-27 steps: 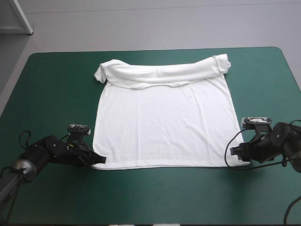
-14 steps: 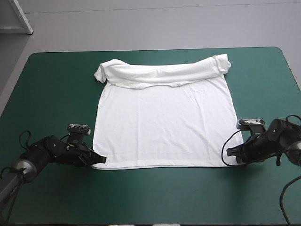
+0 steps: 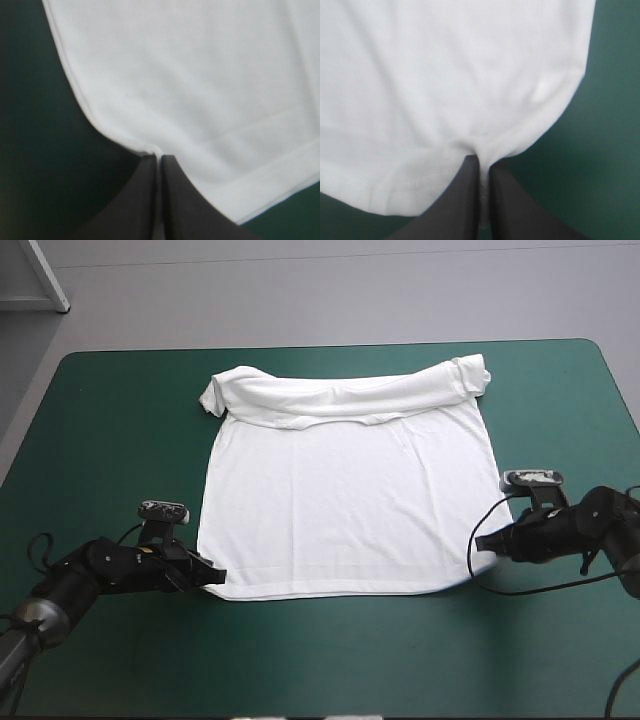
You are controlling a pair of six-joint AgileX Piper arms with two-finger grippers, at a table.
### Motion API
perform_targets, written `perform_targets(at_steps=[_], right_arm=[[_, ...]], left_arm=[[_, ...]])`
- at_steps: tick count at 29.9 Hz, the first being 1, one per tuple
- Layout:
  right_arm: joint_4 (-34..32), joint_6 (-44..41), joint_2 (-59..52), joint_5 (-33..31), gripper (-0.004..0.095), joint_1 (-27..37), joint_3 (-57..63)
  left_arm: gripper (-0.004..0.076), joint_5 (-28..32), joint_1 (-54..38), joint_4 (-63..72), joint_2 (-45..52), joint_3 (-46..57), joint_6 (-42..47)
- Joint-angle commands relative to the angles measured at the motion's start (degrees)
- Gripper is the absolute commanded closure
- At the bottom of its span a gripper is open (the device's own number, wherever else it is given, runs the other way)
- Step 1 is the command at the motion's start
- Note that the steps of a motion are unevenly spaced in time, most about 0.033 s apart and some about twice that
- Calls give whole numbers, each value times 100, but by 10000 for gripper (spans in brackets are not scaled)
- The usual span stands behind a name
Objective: Fold the cloth
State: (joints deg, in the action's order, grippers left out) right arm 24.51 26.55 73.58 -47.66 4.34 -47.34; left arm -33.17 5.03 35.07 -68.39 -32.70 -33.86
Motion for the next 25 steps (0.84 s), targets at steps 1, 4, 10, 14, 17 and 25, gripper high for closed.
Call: perform_targets(at_steps=[1, 4, 10, 14, 17, 25], right_arm=[[740, 495, -652, 222, 921, -12, -787], [1112, 690, -1007, 235, 921, -12, -1605], [1145, 690, -1149, 222, 921, -12, -3462], [1187, 690, -1110, 313, 921, -12, -4873], [1187, 690, -1040, 568, 921, -12, -5870], [978, 600, -854, 688, 922, -12, -8075]], left_arm=[[705, 260, 37, 244, 568, -525, -41], [705, 544, 37, 245, 959, -1128, -159], [705, 930, 37, 245, 1164, -2778, -322], [705, 1055, 37, 245, 1097, -4144, -344], [705, 1133, 37, 245, 1030, -5221, -565], [705, 670, 37, -572, 650, -8087, -642]])
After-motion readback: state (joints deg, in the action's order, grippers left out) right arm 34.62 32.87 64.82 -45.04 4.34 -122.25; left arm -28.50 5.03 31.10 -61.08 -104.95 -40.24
